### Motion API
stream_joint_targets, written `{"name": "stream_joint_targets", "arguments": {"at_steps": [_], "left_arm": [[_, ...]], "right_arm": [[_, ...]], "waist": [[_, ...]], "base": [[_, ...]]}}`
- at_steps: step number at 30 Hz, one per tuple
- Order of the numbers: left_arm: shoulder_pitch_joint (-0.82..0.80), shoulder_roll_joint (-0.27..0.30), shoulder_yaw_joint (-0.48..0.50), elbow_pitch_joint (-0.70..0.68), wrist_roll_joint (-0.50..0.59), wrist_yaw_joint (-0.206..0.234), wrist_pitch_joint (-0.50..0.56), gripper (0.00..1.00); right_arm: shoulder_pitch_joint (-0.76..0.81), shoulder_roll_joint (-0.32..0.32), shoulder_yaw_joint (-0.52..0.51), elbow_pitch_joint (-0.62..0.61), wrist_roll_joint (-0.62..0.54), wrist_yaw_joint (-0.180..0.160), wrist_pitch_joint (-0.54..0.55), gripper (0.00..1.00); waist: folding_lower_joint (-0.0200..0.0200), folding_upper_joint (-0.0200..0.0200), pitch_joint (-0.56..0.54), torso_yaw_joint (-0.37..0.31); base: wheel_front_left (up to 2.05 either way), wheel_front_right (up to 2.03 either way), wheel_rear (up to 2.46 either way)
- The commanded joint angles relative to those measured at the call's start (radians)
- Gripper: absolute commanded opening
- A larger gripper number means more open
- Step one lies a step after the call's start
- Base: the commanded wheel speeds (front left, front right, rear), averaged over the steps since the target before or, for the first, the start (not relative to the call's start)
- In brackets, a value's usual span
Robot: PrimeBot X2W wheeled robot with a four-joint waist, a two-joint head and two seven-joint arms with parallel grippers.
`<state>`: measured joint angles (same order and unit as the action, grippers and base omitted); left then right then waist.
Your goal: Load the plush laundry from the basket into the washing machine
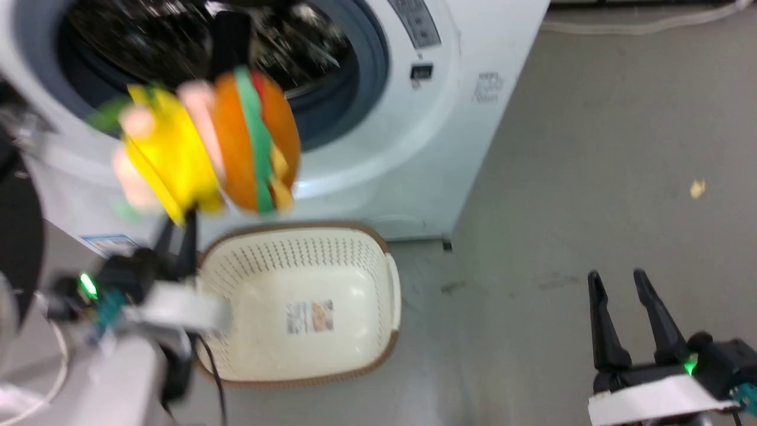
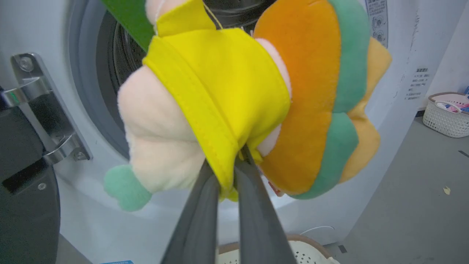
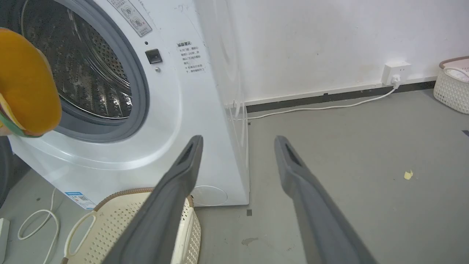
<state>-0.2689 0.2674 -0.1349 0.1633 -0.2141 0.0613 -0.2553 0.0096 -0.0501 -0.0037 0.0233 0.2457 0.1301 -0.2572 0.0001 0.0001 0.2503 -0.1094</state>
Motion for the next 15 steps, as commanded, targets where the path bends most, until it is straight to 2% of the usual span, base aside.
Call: {"name": "stream_joint_targets", "arguments": {"at_steps": [1, 8, 15], "left_arm": [[-0.057, 0.022, 0.013, -0.007, 0.003, -0.012, 0.007, 0.0], [-0.295, 0.137, 0.067, 0.026, -0.019, -0.047, 0.166, 0.0], [-0.547, 0.26, 0.078, 0.129, -0.007, -0.095, 0.317, 0.0]], "right_arm": [[-0.024, 0.0, 0.004, -0.008, 0.004, 0.001, -0.005, 1.0], [-0.093, 0.0, 0.02, -0.022, 0.039, 0.001, -0.005, 1.0], [-0.17, 0.0, 0.072, -0.01, 0.089, 0.001, -0.005, 1.0]], "waist": [[-0.0001, -0.0001, 0.075, -0.041], [-0.0001, -0.0001, 0.23, -0.111], [-0.0001, -0.0001, 0.363, -0.182]], "base": [[0.0, 0.0, 0.0], [0.0, 0.0, 0.0], [0.0, 0.0, 0.0]]}}
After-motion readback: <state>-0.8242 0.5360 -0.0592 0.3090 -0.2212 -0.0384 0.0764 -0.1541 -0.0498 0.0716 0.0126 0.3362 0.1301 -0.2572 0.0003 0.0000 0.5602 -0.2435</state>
